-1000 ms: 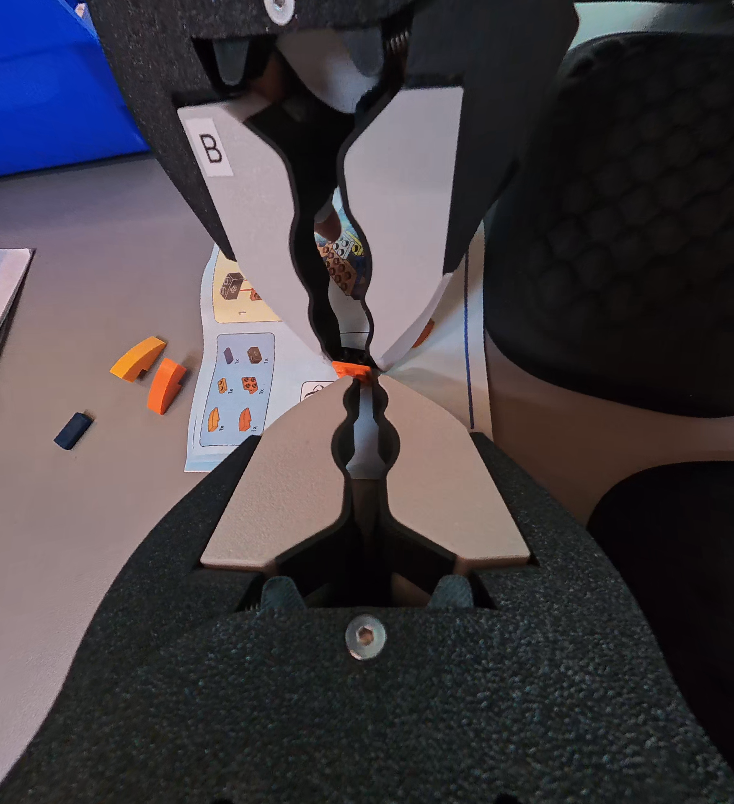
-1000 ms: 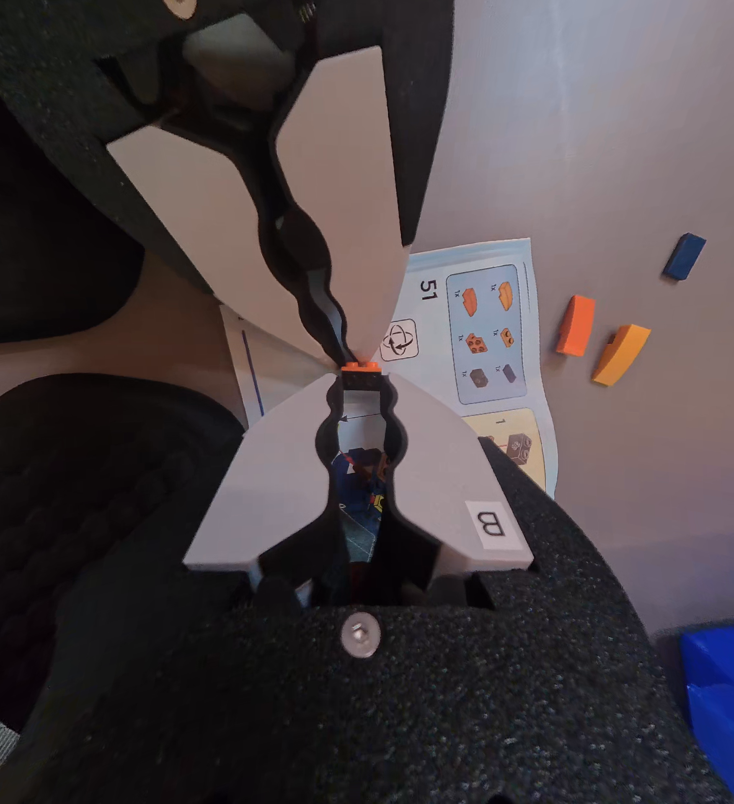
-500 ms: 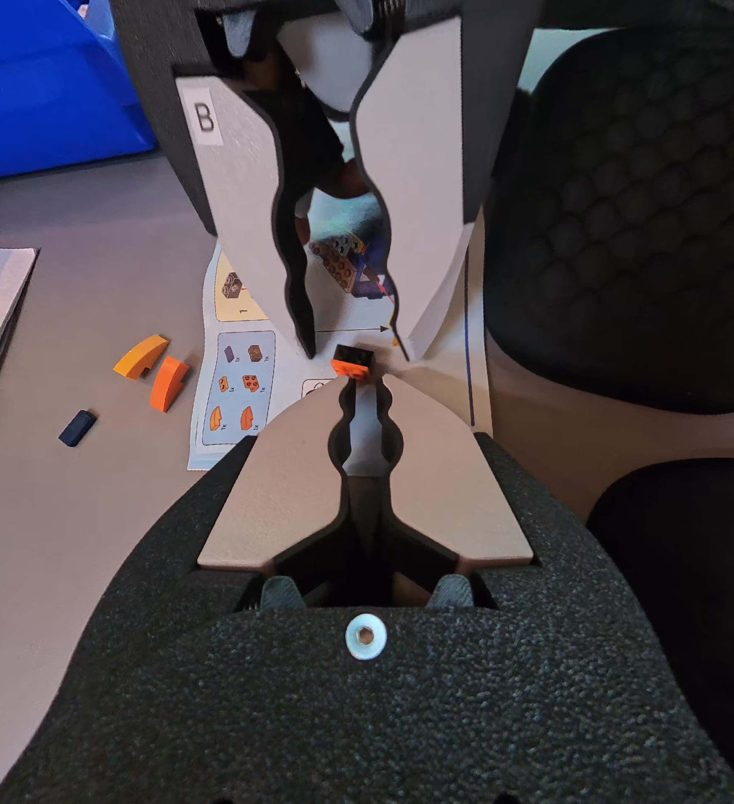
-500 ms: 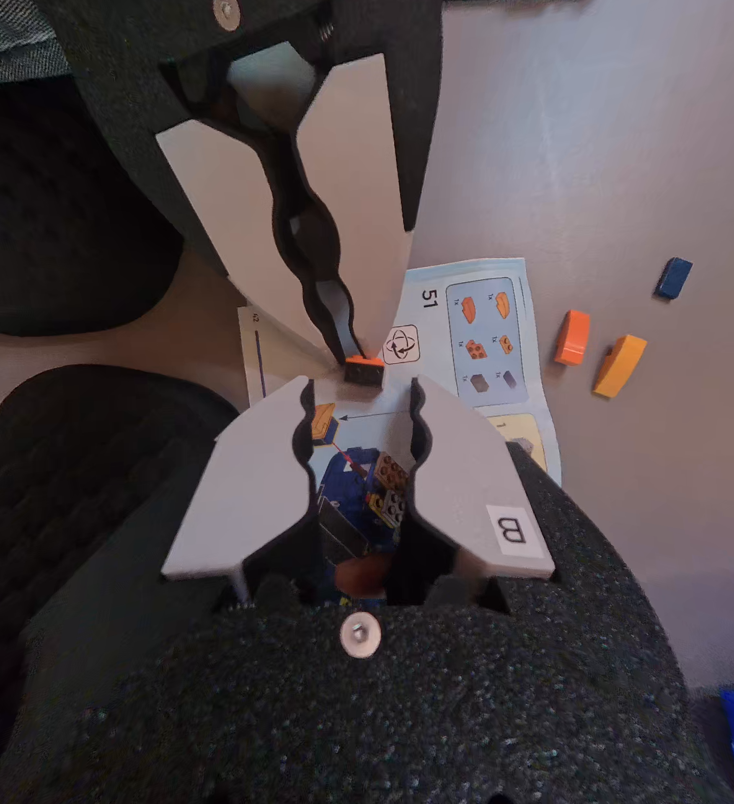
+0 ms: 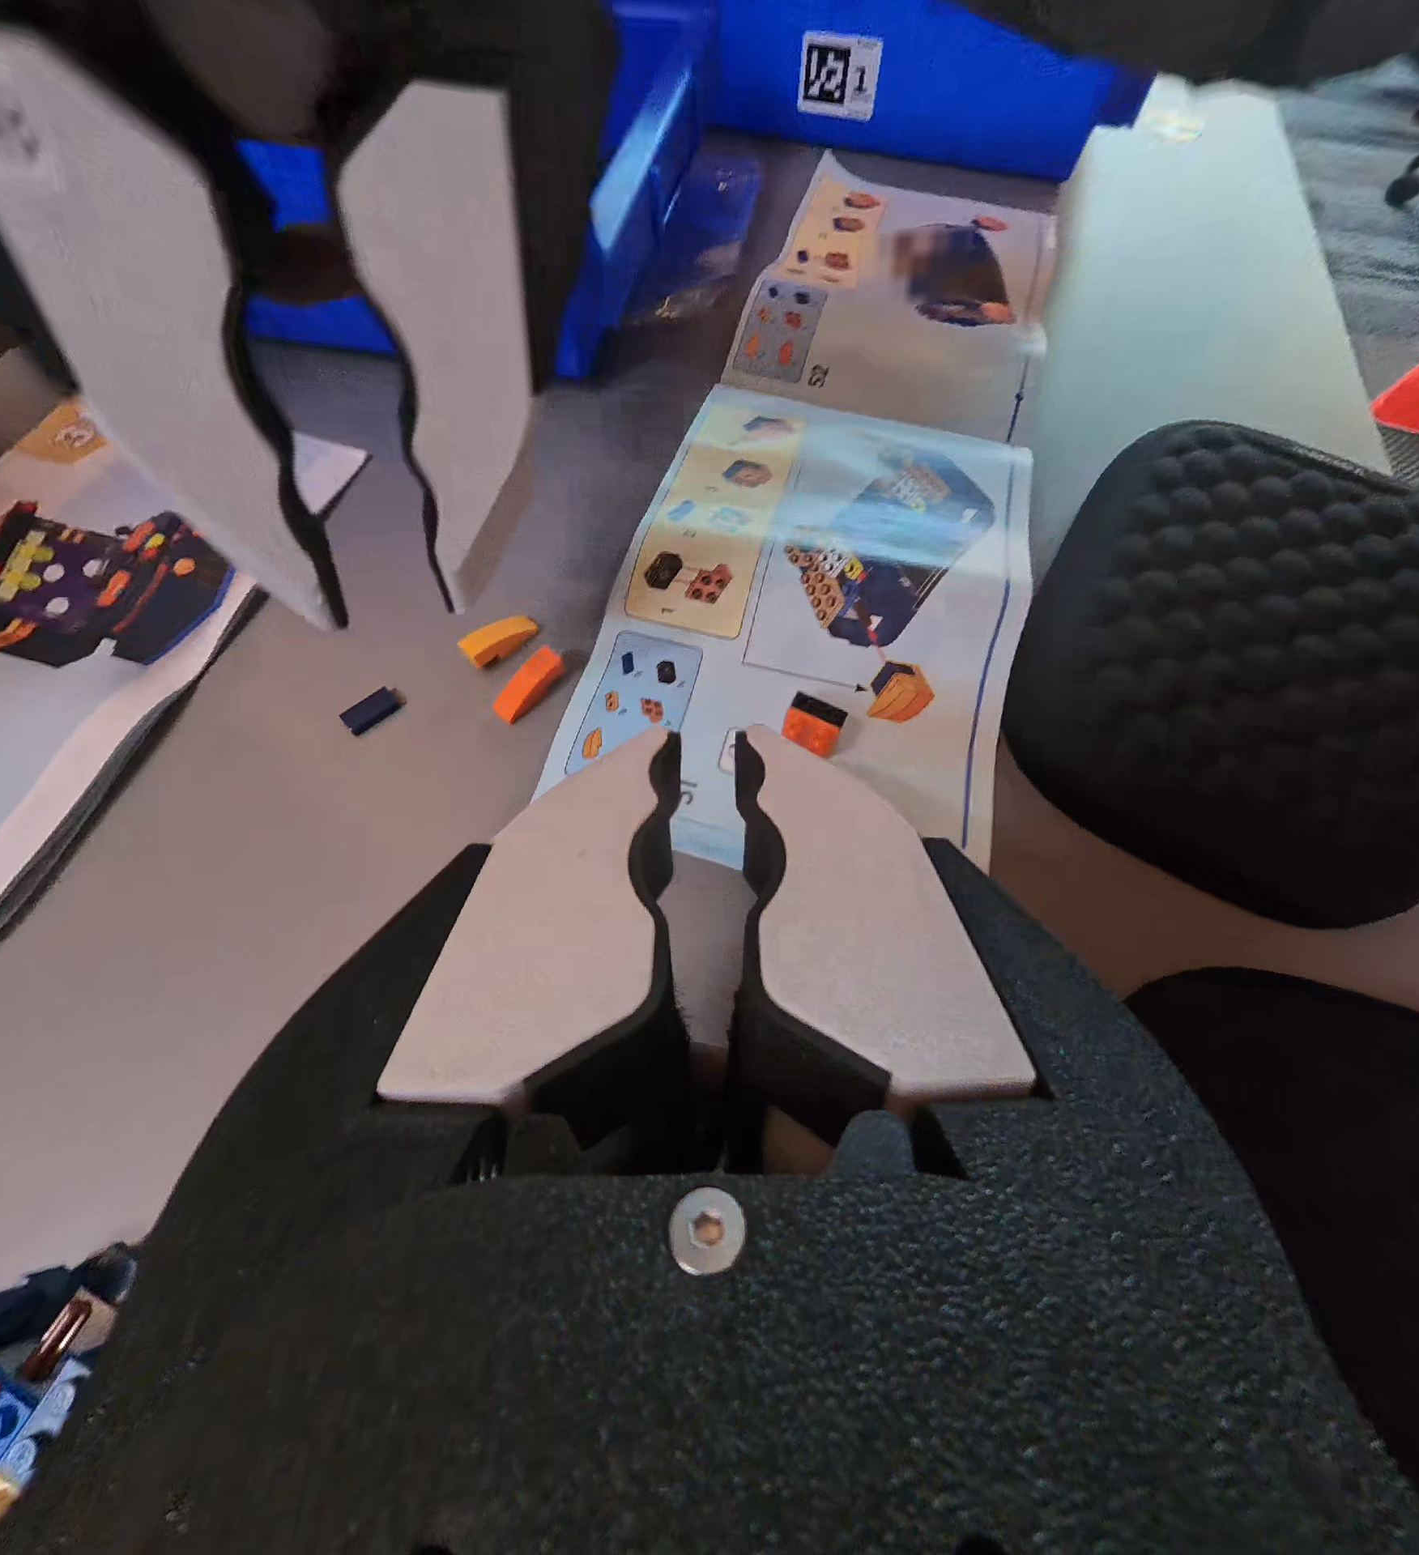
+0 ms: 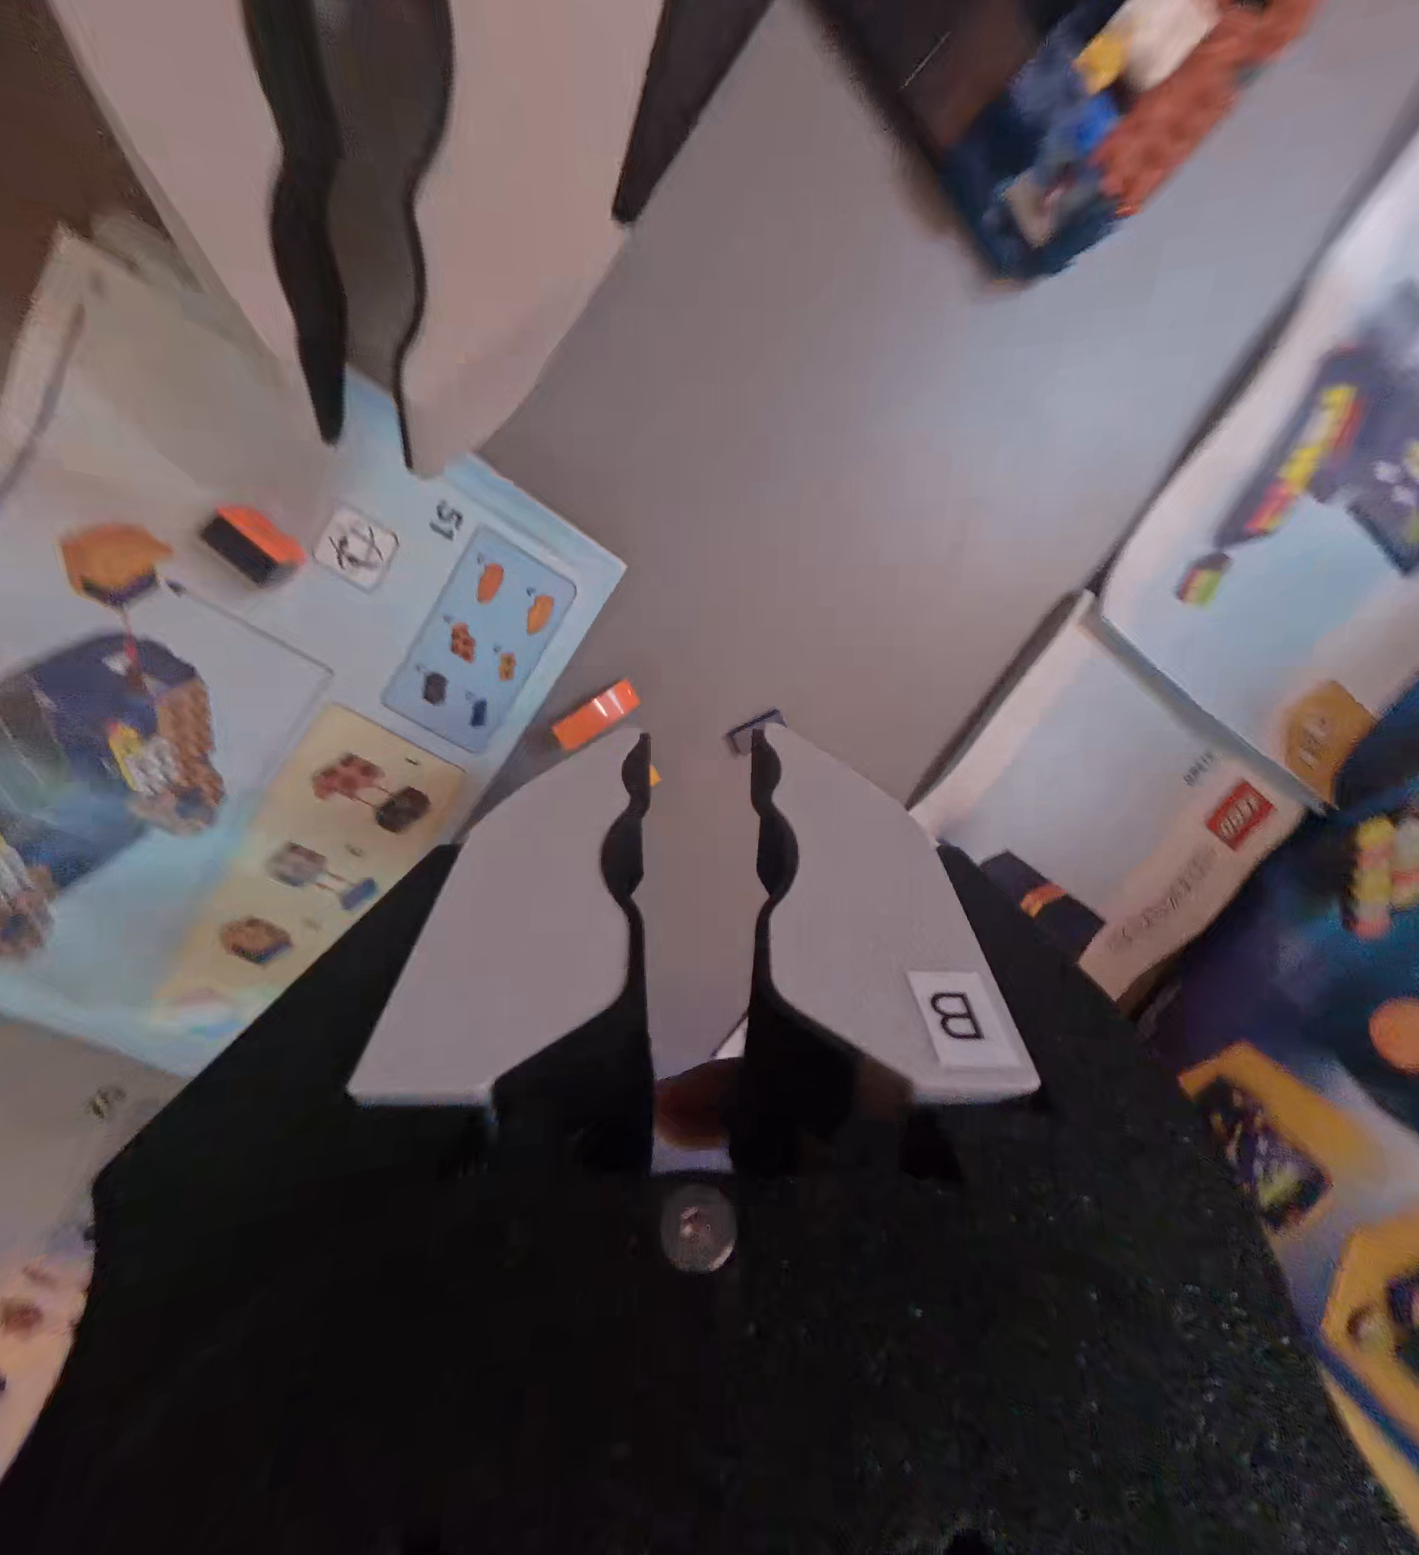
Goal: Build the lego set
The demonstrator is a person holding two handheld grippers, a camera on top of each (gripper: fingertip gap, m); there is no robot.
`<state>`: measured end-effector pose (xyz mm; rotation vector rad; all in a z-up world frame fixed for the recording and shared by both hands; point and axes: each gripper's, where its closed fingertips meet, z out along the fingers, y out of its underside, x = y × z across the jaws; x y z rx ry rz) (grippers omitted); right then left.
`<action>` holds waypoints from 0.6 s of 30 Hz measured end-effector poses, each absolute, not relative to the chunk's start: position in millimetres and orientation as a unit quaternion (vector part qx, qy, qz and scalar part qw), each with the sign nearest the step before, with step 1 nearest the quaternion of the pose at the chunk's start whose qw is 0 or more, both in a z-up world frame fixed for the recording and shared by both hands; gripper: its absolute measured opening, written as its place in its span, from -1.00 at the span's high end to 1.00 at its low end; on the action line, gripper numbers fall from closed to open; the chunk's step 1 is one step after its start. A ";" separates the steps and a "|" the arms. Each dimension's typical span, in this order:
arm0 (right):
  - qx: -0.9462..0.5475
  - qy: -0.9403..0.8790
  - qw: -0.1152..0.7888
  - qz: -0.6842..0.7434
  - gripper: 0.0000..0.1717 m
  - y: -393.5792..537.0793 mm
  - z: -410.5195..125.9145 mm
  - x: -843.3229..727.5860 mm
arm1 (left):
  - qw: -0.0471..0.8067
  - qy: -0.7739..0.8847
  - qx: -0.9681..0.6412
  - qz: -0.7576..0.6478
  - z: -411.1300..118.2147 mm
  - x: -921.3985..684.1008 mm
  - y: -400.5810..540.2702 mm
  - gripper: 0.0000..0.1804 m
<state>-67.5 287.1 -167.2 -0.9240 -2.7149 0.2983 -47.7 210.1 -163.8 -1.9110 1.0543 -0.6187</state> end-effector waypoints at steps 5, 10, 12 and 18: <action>-0.239 -0.969 0.035 0.056 0.66 304.5 -194.5 -74.3 | 0.398 0.440 -0.766 -0.247 -172.9 -44.8 203.9 0.87; -0.190 -0.979 0.042 0.064 0.67 307.2 -202.9 -80.4 | 0.405 0.429 -0.763 -0.264 -168.0 -46.3 204.9 0.87; -0.183 -0.979 0.046 0.075 0.71 305.5 -203.0 -81.8 | 0.407 0.426 -0.763 -0.265 -167.5 -47.8 205.7 0.87; -0.175 -0.982 0.031 0.070 0.72 310.1 -209.3 -79.7 | 0.399 0.431 -0.765 -0.265 -172.3 -47.5 204.9 0.87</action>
